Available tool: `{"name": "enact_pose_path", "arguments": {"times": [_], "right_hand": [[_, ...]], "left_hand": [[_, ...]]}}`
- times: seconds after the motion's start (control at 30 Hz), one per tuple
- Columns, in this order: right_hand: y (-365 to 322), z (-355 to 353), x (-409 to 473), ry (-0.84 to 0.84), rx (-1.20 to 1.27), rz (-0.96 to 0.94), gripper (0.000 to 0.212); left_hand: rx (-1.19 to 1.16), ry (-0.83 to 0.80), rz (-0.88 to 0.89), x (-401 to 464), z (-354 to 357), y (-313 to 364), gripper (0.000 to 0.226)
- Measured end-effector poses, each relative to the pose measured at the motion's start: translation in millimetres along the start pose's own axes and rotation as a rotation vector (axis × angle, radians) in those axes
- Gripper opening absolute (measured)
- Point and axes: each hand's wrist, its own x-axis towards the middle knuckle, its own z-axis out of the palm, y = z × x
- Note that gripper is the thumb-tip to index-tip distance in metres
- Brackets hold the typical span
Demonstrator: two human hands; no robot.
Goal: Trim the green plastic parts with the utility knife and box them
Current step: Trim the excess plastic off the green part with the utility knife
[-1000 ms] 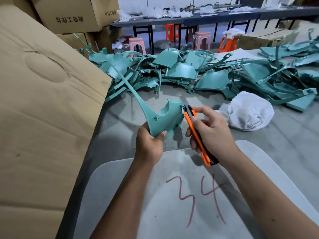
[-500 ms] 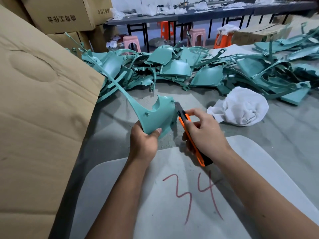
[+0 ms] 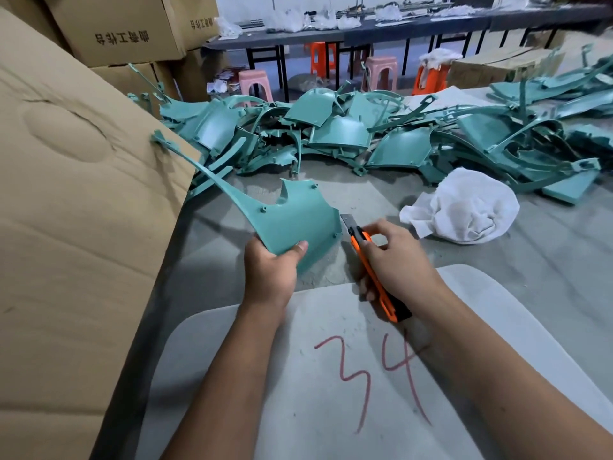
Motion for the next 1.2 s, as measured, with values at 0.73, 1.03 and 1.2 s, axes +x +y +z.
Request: {"name": "enact_pose_path", "arguments": {"times": [0.73,1.03,1.2], "right_hand": [[16.4,-29.3,13.3,-0.083,-0.431,-0.721,0.014],[11.6,-14.4,9.2,0.026,-0.331,-0.759,0.025],[5.9,-18.7,8.4,0.128,-0.249,-0.775,0.025]], "left_hand": [[-0.372,-0.084,-0.003,16.5,-42.4,35.9,0.026],[-0.423,-0.190,-0.056,22.4,-50.3,32.7,0.025],[-0.474,-0.215,-0.104,17.4,-41.1,29.8,0.027]]}}
